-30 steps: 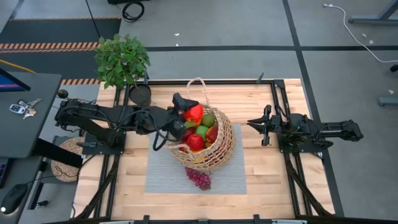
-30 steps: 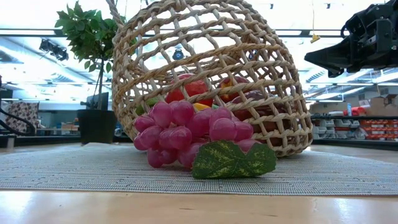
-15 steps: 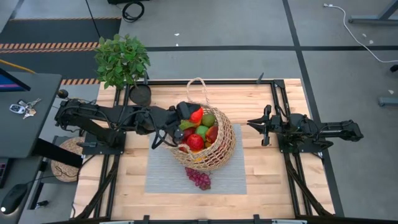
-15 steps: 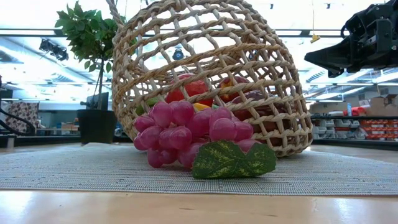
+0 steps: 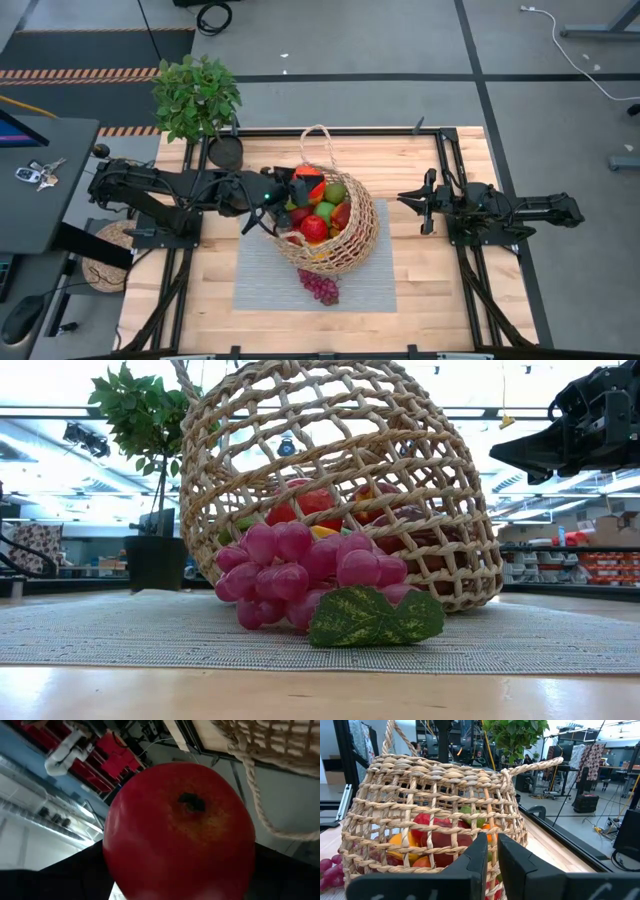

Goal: Build produce basket
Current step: Put the red apple into the basket, then put the grapes into the basket

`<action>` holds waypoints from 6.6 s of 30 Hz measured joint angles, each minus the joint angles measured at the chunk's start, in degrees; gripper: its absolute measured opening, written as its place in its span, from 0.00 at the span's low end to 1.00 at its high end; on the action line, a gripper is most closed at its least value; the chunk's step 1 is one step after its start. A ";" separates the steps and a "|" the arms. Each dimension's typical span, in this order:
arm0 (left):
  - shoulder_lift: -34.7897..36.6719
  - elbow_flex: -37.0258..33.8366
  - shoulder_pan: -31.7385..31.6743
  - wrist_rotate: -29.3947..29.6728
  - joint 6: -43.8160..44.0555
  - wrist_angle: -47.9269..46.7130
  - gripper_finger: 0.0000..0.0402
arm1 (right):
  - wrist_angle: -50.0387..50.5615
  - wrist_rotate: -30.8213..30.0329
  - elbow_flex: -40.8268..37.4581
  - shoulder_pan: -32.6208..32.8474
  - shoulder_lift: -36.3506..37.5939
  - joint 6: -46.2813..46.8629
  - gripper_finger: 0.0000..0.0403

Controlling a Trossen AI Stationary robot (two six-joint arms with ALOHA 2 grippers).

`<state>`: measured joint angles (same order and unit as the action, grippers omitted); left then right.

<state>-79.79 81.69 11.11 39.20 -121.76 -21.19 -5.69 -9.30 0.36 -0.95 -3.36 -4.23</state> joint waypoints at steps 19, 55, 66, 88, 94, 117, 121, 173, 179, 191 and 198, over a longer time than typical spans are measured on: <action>0.00 0.00 -0.07 0.00 42.98 -0.13 0.83 | 0.00 -0.01 0.00 -0.01 -0.01 0.00 0.12; 5.66 0.00 -13.05 -41.16 163.07 -4.67 0.83 | -0.24 -0.01 0.00 -0.01 0.01 0.00 0.12; 4.86 0.00 -13.32 -42.01 148.32 -6.04 0.83 | -0.25 0.00 0.00 -0.01 0.01 0.00 0.12; 1.99 -0.20 -13.09 -41.78 128.62 -17.65 0.83 | -1.11 -0.01 0.01 0.00 0.01 0.00 0.12; -0.94 -2.18 -13.27 -39.27 130.13 -25.66 0.83 | -2.05 0.03 0.01 -0.02 -0.15 0.00 0.12; -15.13 -3.37 -18.31 -34.43 127.63 -17.75 0.84 | -2.51 0.03 0.00 0.00 -1.24 0.00 0.12; -17.65 -3.37 -19.21 -33.21 128.63 -17.74 0.91 | -2.43 0.03 0.00 0.00 -1.24 0.00 0.12; -18.97 20.06 29.53 -12.81 137.01 -34.70 0.93 | -2.38 0.00 0.00 -0.02 -1.24 0.00 0.12; -15.34 10.00 35.52 -2.07 144.04 -33.87 0.83 | -2.39 0.00 0.00 0.00 -1.24 0.00 0.12; 4.50 -21.39 35.32 13.26 144.87 -18.86 0.62 | -2.38 0.00 0.00 0.00 -1.24 0.00 0.12; 19.31 -36.84 28.25 8.53 143.68 -11.56 0.50 | -2.38 0.00 0.00 0.00 -1.24 0.00 0.12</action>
<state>-60.48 44.85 39.36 47.73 21.92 -32.75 -8.08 -9.30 0.37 -0.96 -4.60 -4.23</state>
